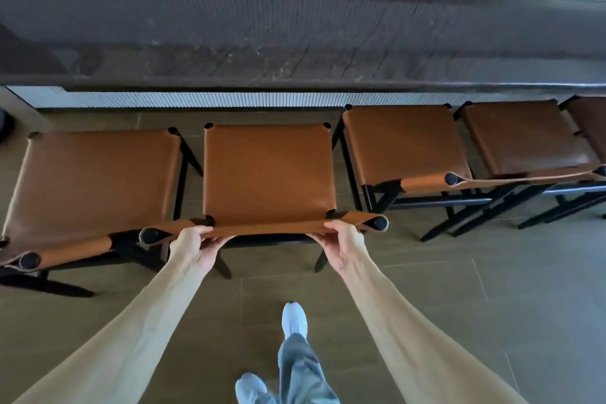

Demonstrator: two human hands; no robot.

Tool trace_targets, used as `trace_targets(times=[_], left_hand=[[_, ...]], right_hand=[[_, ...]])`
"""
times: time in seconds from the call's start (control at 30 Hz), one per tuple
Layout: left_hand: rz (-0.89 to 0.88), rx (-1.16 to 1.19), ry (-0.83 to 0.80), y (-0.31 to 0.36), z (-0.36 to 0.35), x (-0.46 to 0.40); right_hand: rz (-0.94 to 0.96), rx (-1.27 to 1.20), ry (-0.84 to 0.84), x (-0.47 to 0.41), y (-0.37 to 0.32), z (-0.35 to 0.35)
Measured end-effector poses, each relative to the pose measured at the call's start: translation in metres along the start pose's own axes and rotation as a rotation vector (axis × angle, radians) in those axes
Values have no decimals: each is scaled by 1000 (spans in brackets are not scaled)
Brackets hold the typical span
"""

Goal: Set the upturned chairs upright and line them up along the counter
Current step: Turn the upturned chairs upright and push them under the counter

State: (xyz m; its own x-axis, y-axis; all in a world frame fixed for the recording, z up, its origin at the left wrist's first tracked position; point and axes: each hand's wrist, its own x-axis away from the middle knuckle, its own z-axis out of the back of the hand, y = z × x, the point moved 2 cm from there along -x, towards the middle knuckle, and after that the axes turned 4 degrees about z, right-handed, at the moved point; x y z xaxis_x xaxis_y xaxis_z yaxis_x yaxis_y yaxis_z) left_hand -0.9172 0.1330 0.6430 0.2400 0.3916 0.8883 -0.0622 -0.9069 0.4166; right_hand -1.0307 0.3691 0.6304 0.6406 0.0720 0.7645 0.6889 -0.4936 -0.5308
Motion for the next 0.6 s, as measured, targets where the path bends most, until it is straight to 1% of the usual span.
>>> trace_targets(times=[0.17,0.3,0.43,0.6], left_hand=[[12,-13,-37,20,-40,-16],[-1,-9,-48,34,-50,-26],[-12,4,-18,39,-59,-30],[23,7,-38,43,-68,-27]], right_hand=[[-14,-16,6,-34,-20,-33],[-34,11,9,-46,-19,-49],[-62,27,8,-50,-23,-59],[-49,47,-7,-54,-30,-65]])
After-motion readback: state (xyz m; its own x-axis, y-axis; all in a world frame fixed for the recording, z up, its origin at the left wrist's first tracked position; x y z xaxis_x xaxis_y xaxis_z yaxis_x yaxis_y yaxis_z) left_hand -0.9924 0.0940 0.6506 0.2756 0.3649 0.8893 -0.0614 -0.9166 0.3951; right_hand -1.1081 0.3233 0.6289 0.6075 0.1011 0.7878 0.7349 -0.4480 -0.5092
